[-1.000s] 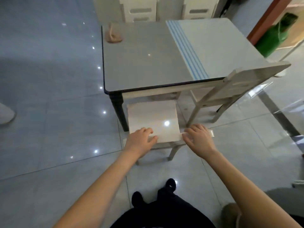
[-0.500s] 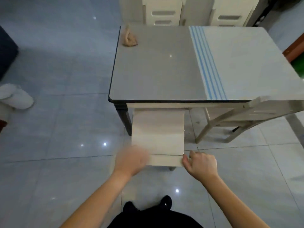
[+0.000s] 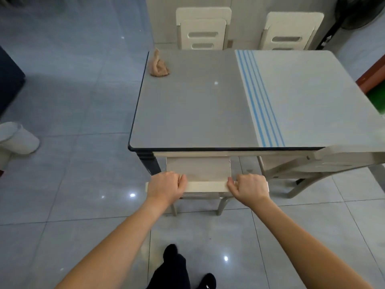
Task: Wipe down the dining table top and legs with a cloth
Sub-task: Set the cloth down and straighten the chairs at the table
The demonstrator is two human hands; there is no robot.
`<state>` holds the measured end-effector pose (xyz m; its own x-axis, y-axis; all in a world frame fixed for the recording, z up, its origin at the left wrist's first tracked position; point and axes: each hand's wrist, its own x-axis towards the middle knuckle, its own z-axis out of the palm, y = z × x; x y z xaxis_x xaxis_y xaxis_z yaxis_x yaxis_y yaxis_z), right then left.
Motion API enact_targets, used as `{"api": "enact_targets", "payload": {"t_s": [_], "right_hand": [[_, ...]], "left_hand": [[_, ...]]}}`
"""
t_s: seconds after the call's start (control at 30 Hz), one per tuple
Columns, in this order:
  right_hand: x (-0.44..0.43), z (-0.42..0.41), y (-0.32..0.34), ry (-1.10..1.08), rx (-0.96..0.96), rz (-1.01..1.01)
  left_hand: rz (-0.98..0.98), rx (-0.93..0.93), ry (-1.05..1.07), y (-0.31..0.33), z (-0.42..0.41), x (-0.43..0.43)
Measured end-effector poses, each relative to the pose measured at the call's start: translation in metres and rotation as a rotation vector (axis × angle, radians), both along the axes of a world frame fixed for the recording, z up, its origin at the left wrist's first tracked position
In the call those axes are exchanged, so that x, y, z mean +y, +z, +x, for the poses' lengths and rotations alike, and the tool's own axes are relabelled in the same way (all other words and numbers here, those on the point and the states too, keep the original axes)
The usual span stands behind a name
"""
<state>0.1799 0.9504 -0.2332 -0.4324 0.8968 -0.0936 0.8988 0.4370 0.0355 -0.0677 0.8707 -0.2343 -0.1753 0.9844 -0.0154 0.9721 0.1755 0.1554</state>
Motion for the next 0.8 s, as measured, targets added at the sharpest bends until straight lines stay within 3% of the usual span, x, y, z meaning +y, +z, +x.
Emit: {"api": "enact_targets", "payload": {"t_s": [0.43,0.8], "right_hand": [[0.074,-0.030,0.006,-0.038,-0.042,-0.011],[0.092,-0.028,-0.003,-0.047,-0.055,0.006]], "left_hand": [[0.011,0.060,-0.022,-0.005,-0.029,0.084],[0.028,0.009,-0.002,-0.008,-0.031,0.096]]}}
